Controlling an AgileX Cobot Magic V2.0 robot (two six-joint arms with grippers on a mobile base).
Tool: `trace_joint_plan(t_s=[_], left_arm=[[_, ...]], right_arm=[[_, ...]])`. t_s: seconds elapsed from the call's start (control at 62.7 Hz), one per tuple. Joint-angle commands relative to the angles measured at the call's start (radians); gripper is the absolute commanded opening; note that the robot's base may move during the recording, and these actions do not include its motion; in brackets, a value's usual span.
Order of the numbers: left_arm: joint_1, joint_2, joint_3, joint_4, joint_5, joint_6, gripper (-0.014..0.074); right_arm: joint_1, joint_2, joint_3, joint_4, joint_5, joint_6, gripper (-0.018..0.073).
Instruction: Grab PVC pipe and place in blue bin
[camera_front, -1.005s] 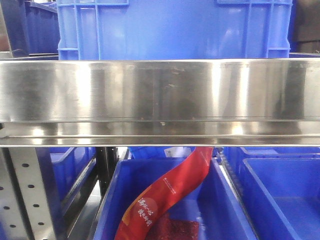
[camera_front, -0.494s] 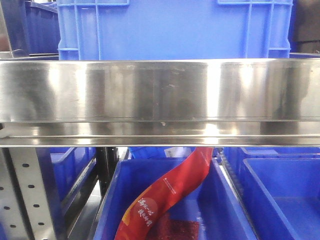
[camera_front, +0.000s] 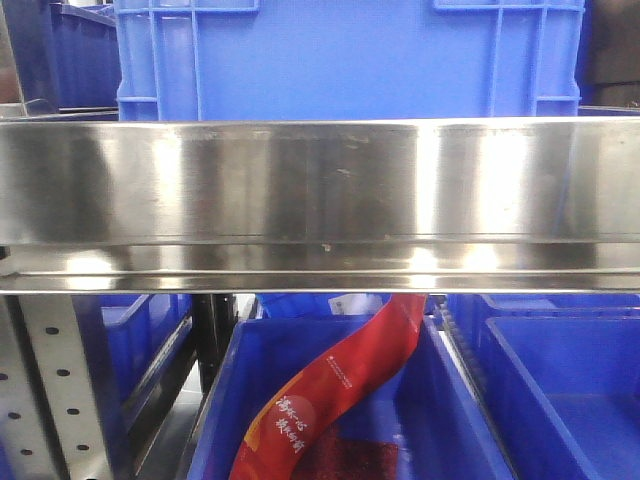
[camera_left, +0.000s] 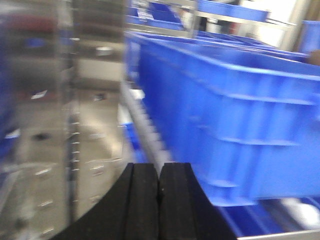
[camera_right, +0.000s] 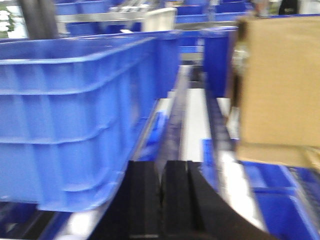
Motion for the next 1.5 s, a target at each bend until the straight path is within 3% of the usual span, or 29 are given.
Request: trace_joint_plan(t_s=[0.0,0.191,1.403,1.483], left_arm=[[0.042,-0.049,0.018,-0.008,0.001,0.000,-0.0111],[0.088,-0.151,0.045,-0.008,0.001,0.000,-0.0111],[0.087,-0.206,0.045,-0.004,-0.010,0.000,-0.0111],[0.087,-0.206,0.045,-0.004,-0.010,0.000,-0.0111]], right_arm=[[-0.032,-0.047,0.001,0.003,0.010,-0.002,-0.0156],[-0.037,-0.133,0.001,0.003,0.010,-0.002,-0.0156],[-0.037,-0.187,0.008,0.014,-0.005,-0.002,-0.0156],[-0.037,-0.214,0.020,0.044,-0.012,-0.122,-0.0156]])
